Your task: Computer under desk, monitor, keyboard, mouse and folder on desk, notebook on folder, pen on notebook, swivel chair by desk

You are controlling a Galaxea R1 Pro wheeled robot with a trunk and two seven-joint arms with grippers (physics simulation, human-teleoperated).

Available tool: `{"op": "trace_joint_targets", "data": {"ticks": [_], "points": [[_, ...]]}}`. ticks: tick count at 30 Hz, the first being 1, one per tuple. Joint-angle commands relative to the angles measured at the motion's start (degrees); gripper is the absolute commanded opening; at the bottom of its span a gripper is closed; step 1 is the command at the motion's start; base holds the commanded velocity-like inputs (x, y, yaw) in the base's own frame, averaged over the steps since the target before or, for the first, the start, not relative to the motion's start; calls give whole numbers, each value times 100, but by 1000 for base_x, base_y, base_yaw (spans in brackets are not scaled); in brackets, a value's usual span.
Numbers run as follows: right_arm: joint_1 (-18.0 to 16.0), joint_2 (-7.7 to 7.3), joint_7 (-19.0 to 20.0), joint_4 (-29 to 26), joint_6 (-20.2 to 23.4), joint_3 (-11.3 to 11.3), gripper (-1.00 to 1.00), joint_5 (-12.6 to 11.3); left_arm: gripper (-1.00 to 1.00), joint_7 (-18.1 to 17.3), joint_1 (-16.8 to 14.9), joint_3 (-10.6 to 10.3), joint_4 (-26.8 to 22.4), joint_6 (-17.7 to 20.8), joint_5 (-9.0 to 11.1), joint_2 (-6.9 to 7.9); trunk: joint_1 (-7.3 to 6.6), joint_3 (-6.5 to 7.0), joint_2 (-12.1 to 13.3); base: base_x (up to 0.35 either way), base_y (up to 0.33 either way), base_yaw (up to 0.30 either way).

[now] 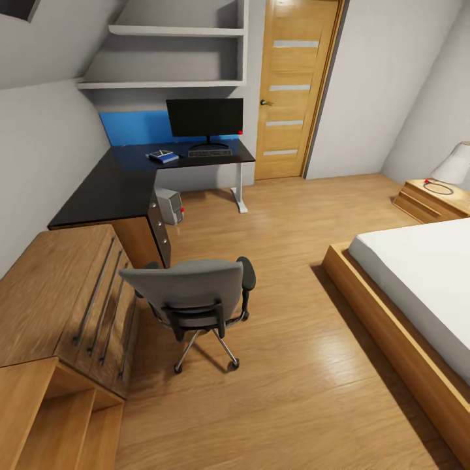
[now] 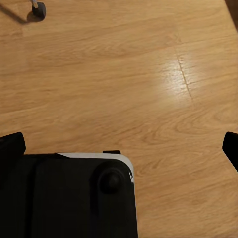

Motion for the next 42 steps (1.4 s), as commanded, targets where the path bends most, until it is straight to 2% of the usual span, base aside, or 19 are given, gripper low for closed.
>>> {"op": "trace_joint_targets", "data": {"ticks": [1,11,42], "points": [[-3,4,-55,11,-9,48,100,9,100,45,4,-50,-12,-6,19,0,2,-6,-7,-1,0,-2],[-4,4,-55,11,-2,48,100,9,100,46,4,-50,-12,-6,19,0,2,-6,-7,0,0,91],[-2,4,-52,12,4,48,100,9,100,57,4,-42,-12,-6,19,0,2,-6,-7,0,0,237]]}}
